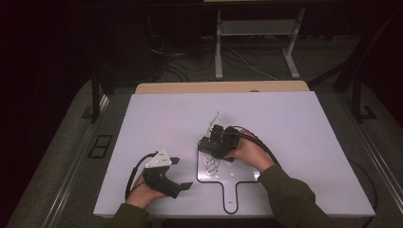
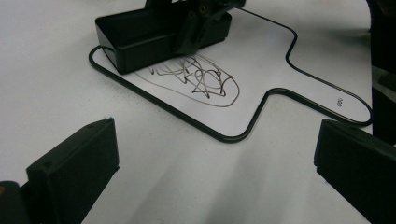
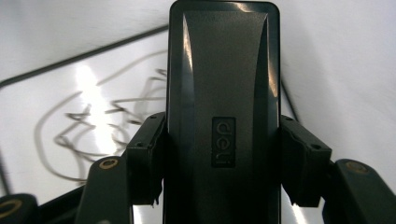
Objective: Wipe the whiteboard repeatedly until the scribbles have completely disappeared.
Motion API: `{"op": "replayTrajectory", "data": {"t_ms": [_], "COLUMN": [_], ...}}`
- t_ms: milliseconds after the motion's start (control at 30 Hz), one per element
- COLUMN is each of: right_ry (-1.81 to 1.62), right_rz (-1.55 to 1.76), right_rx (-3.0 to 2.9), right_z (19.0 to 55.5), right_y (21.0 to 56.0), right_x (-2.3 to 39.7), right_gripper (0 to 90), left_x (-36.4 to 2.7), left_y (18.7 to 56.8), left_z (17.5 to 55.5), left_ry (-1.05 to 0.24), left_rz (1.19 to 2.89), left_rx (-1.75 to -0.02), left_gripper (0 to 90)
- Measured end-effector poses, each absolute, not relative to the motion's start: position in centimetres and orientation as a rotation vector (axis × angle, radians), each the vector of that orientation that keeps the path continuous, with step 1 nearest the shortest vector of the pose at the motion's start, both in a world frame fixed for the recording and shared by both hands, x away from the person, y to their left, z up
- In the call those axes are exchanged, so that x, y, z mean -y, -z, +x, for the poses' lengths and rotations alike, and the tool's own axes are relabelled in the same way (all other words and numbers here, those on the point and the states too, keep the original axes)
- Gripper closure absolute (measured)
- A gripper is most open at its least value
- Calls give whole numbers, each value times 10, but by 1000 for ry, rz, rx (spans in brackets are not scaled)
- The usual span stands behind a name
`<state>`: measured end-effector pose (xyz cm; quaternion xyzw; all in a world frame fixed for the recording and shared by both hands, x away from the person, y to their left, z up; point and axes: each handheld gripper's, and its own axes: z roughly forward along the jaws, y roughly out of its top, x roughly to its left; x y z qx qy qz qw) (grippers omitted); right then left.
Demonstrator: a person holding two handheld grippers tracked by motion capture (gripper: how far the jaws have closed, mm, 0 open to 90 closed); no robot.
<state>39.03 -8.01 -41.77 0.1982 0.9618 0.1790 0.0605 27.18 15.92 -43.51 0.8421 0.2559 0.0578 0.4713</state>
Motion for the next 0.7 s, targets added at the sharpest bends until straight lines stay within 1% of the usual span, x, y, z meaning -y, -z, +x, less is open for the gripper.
{"op": "replayTrajectory", "data": {"t_ms": [200, 700], "right_ry": [-525, -526], "right_rz": [625, 515], "right_rx": [-2901, -2948], "right_z": [394, 362], "right_y": [418, 417], "right_x": [87, 77], "right_gripper": [387, 387], "left_x": [-159, -158], "left_y": [435, 435], "left_z": [272, 271], "left_ry": [-141, -138], "left_rz": [2062, 2061], "left_rx": [-627, -628], "left_gripper": [0, 0]}}
